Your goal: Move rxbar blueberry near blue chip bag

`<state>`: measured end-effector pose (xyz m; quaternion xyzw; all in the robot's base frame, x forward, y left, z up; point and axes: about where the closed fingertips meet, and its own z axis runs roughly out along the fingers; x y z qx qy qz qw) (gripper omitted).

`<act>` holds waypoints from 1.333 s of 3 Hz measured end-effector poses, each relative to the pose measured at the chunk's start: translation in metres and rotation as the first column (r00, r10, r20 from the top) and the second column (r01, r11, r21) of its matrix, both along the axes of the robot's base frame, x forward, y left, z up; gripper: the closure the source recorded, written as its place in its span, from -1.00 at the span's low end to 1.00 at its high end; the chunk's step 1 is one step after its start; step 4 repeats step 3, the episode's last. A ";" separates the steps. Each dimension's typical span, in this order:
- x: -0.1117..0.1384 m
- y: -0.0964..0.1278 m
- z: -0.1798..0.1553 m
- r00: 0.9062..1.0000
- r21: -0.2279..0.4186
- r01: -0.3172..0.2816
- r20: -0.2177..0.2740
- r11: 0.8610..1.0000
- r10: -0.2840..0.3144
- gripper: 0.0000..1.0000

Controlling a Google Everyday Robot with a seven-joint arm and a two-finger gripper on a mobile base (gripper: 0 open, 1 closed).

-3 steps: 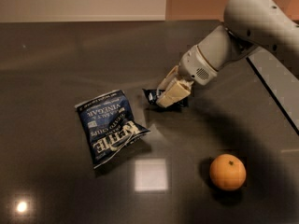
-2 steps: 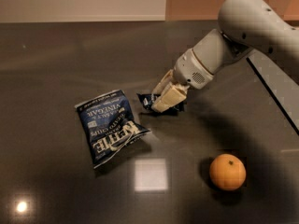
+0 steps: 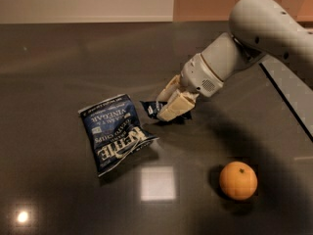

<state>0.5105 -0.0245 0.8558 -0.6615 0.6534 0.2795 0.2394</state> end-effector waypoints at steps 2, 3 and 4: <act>-0.001 0.003 -0.001 1.000 0.001 -0.009 0.001 1.000 0.009 -1.00; -0.001 0.003 -0.001 1.000 0.001 -0.009 0.001 1.000 0.009 -1.00; -0.001 0.003 -0.001 1.000 0.001 -0.009 0.001 1.000 0.009 -1.00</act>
Offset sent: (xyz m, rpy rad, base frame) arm -0.0008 0.0014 -0.0002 0.0013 -0.0020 0.0060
